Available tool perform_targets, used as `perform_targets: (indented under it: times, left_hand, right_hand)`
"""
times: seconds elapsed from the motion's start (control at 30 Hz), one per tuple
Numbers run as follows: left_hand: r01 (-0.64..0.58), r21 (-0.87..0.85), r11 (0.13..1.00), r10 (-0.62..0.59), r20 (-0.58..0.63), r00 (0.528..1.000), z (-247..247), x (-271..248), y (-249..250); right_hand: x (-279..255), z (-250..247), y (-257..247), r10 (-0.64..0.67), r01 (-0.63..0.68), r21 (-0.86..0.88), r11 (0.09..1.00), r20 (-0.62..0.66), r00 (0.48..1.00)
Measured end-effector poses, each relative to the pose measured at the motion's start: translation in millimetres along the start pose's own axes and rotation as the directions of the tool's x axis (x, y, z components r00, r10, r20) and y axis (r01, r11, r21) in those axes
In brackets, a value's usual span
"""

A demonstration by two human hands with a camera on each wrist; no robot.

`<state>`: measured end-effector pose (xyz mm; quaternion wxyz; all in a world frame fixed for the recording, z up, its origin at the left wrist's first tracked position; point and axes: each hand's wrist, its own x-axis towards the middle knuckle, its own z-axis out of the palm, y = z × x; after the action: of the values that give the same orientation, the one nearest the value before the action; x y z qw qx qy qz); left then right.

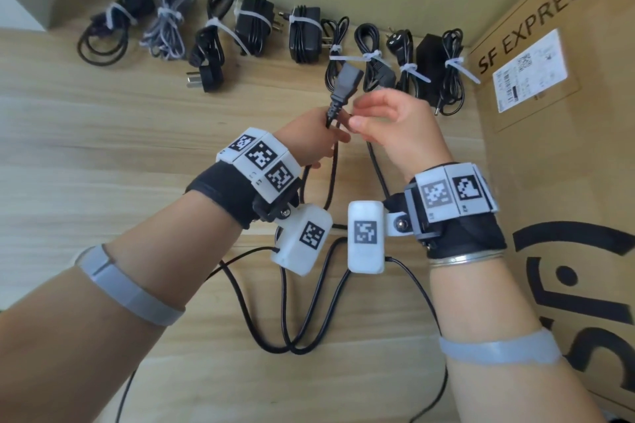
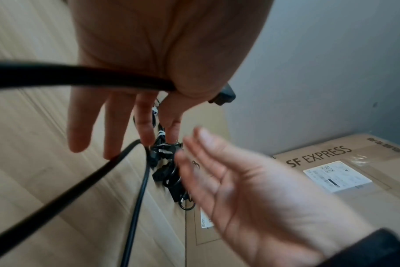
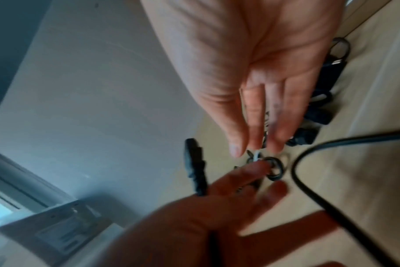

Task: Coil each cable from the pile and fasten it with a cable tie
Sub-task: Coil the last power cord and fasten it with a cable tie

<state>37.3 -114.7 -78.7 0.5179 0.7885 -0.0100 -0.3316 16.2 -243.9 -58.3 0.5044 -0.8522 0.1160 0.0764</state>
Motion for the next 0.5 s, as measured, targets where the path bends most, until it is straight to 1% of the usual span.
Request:
perform_targets:
  times: [0.07,0.13,0.2,0.23,0.27,0.33,0.4,0.47,0.5]
  left_hand:
    - [0.050,-0.127,0.991,-0.054,-0.027,0.998,-4.1,1.8,-3.0]
    - [0.062,-0.192,0.979,-0.071,-0.039,0.997,-7.3,2.6,-4.3]
    - [0.058,-0.226,0.972,-0.070,-0.045,0.997,-9.2,4.3,-6.9]
    - [0.055,-0.239,0.969,-0.069,-0.050,0.996,-10.1,4.8,-8.6]
    - [0.051,-0.254,0.966,-0.067,-0.053,0.996,-10.9,5.1,-10.2]
    - [0.041,-0.265,0.963,-0.056,-0.049,0.997,-11.9,5.8,-13.1]
    - [0.029,-0.237,0.971,-0.034,-0.020,0.999,-10.3,6.8,-15.7]
    - [0.003,-0.162,0.987,0.001,0.025,1.000,-6.7,6.2,-15.1]
    - [-0.032,-0.128,0.991,0.037,0.040,0.999,-4.9,5.3,-13.2]
  right_hand:
    - [4.3,0.2,13.7,0.073,-0.077,-0.165,0.983,-0.033,0.997]
    - [7.8,4.5,26.4,0.201,-0.190,-0.297,0.936,0.009,0.979]
    - [10.1,11.2,35.6,0.314,-0.277,-0.385,0.880,0.036,0.949]
    - [11.4,13.6,38.9,0.341,-0.304,-0.398,0.865,0.025,0.940]
    - [12.6,14.3,41.1,0.344,-0.316,-0.380,0.869,0.006,0.939]
    - [13.7,12.9,40.9,0.313,-0.309,-0.246,0.919,-0.021,0.949]
    - [14.8,10.5,36.1,0.262,-0.261,-0.120,0.958,-0.007,0.965]
    - [15.0,10.4,25.8,0.193,-0.192,-0.052,0.980,0.022,0.981]
    - [15.2,11.4,20.3,0.161,-0.161,-0.010,0.987,0.029,0.987]
